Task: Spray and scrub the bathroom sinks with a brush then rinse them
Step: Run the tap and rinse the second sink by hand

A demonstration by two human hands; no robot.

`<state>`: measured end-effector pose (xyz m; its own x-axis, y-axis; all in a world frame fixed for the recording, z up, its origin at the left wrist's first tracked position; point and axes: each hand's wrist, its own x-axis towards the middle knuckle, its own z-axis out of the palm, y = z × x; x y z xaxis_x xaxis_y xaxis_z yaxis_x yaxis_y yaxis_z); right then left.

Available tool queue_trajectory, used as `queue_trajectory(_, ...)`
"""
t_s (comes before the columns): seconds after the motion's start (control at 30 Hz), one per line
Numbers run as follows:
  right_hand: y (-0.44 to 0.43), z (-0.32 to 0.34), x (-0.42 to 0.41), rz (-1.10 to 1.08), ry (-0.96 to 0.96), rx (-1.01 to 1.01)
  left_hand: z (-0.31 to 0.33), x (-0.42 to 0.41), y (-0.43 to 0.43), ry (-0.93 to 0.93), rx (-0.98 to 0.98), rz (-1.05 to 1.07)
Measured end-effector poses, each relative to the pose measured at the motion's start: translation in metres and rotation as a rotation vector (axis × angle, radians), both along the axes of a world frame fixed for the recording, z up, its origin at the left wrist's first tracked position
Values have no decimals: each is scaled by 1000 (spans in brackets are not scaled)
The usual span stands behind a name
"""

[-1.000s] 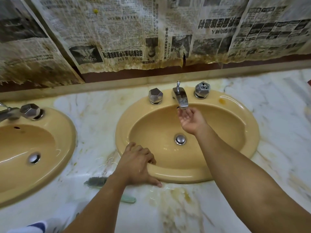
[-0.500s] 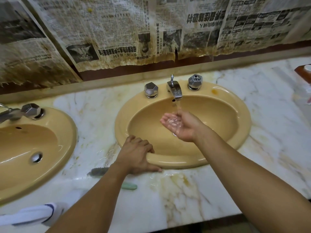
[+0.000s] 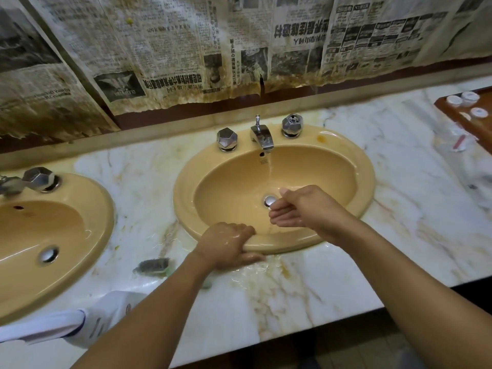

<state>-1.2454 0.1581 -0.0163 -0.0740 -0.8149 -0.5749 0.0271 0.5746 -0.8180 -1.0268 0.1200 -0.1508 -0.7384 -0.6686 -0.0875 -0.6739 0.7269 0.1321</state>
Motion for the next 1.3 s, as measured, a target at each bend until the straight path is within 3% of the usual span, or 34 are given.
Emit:
queue_trajectory(0.1, 8, 0, -19, -75, -54, -6, 1, 17, -3, 0, -85, 113)
queue_trajectory(0.3, 9, -30, -1, -71, -69, -47, 19, -38, 22, -89, 53, 234)
queue_trajectory(0.37, 11, -38, -3, -110, -24, -83, 25, -33, 16, -84, 201, 277)
queue_trajectory(0.43, 17, -45, -13, -242, 32, -119, 35, -24, 0, -8, 504, 328)
queue_trajectory(0.53, 33, -57, -33, -515, 62, -128, 50, -29, -20, 390, 941, 490)
queue_trajectory(0.67, 55, -69, -49, -715, 47, -144, 45, -69, -61, 1057, 1218, 995)
queue_trajectory(0.8, 69, -76, -58, -840, 44, -167, 45, -107, -107, 1375, 1546, 1225)
queue_trajectory(1.03, 88, -87, -70, -1026, -5, -153, 45, -147, -160, 1399, 1566, 1336)
queue_trajectory(1.3, 87, -94, -52, -1144, -136, -193, 49, -150, -157, 1387, 1641, 1309)
